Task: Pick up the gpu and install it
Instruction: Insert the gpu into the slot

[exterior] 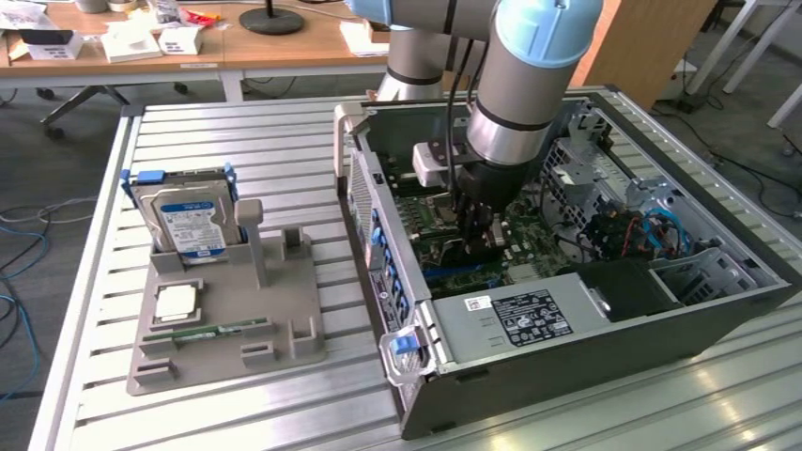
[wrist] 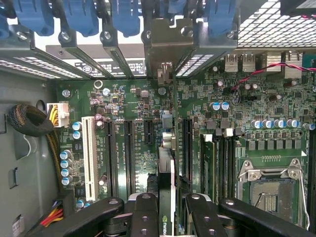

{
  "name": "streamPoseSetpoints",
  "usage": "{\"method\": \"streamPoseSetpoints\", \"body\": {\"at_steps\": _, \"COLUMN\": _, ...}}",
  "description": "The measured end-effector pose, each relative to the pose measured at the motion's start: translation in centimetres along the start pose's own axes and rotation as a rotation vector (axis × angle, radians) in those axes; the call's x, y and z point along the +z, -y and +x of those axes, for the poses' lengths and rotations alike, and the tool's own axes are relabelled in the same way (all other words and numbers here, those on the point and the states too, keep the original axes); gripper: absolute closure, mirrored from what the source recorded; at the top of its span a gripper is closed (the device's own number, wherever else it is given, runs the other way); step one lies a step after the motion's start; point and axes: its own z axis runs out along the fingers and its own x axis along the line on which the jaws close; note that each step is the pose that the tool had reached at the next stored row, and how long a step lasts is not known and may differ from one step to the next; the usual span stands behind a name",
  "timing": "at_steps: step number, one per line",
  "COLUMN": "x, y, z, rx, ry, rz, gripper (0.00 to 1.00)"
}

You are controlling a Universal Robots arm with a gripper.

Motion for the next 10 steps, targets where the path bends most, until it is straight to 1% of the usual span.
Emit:
{"method": "streamPoseSetpoints", "body": {"at_steps": 5, "x": 0.01, "y": -0.02, "z": 0.00, "rx": 0.000, "ry": 0.0007, "rz": 0.0038, "gripper": 0.74}}
{"method": "streamPoseSetpoints", "body": {"at_steps": 10, "x": 0.01, "y": -0.04, "z": 0.00, "rx": 0.000, "ry": 0.0008, "rz": 0.0047, "gripper": 0.74}}
